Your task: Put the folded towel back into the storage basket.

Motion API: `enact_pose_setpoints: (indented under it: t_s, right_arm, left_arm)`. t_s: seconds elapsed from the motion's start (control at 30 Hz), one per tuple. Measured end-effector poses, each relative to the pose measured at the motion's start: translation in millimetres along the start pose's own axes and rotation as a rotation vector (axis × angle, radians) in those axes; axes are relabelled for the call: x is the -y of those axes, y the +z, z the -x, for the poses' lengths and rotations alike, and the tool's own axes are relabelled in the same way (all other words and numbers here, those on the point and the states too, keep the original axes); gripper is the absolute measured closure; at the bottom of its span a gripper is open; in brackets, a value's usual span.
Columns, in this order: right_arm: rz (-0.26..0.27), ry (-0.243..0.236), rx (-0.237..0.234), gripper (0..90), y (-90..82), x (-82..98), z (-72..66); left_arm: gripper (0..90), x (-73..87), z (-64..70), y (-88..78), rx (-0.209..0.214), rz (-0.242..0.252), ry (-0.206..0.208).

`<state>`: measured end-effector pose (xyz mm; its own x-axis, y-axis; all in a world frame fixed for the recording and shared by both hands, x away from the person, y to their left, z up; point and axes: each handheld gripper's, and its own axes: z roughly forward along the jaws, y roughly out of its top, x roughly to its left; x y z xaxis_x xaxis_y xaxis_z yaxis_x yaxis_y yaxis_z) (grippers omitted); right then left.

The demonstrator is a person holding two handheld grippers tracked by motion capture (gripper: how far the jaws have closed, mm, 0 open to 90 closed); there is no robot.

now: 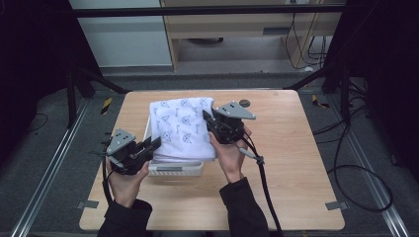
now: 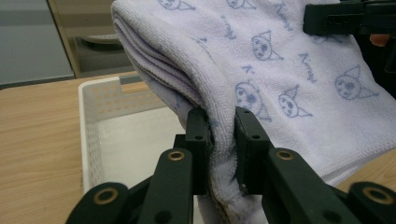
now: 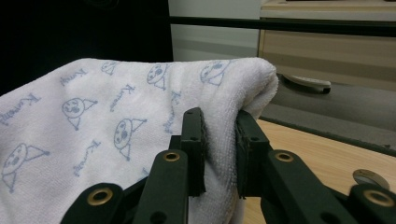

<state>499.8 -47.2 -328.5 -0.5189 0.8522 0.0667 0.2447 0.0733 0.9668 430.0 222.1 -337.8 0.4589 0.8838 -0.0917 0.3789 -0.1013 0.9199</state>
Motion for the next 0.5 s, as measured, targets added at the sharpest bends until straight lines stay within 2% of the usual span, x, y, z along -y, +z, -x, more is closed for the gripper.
enact_pose_setpoints:
  t_s: [0.5]
  right_arm:
    - [-0.012, 0.000, -0.014, 76.6, 25.9, 1.1, -9.5]
  left_arm:
    - [76.6, 4.7, -19.4, 4.3, -0.054, -0.005, -0.023]
